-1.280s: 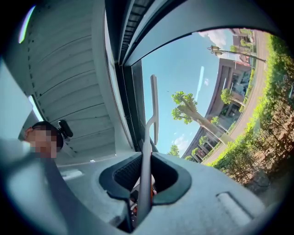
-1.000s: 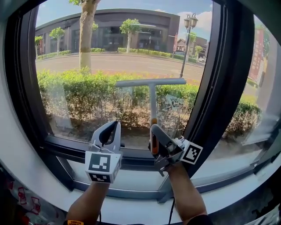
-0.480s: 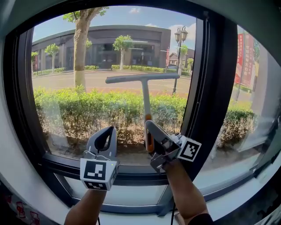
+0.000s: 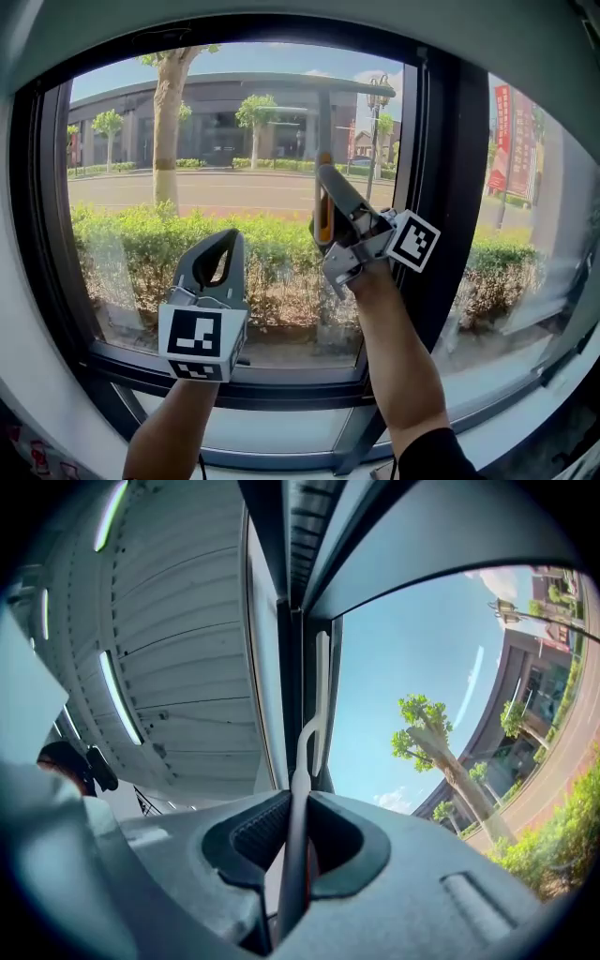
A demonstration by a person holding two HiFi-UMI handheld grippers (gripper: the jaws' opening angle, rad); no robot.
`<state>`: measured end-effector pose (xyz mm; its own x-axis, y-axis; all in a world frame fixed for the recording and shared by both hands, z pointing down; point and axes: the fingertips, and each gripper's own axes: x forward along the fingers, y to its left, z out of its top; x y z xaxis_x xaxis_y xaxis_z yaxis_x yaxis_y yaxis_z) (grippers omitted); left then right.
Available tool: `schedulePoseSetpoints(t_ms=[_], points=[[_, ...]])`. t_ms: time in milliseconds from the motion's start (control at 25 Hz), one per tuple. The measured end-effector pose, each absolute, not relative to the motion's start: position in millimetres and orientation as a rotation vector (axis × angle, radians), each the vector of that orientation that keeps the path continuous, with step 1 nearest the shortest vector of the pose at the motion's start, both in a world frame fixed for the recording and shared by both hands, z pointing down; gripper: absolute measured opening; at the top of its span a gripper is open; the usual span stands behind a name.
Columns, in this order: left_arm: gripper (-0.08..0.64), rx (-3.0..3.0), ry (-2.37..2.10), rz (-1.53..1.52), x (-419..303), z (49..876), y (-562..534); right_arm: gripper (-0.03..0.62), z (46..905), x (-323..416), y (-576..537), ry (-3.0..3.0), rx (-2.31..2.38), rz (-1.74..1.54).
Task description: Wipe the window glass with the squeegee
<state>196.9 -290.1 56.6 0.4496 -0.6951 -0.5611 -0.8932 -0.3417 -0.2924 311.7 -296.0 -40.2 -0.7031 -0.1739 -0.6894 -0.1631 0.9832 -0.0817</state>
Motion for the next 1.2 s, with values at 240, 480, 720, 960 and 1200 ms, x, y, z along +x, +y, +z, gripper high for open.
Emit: schedulePoseSetpoints(t_ms=[240,480,720,960,1200], points=[[0.011,-2.08,1.318,0.5,192,32,-282,0.048,-67,316,-297,2.345,-0.243,-0.007],[0.011,-2.09,1.323,0.497,189,38,-283,0.048,-63,316,-304,2.338,-0.316,-0.044],[0.011,-2.121,1.324,0.485,192,52,-280,0.048,-44,321,-305,2.318,-0.332,-0.123],[0.011,-2.173,1.328,0.481,192,75,-278,0.048,-12,326,-298,2.287,-0.339,-0.194],[0.011,-2.24,1.348,0.442,192,122,-283,0.048,44,329,-287,2.248,-0.349,-0.275]])
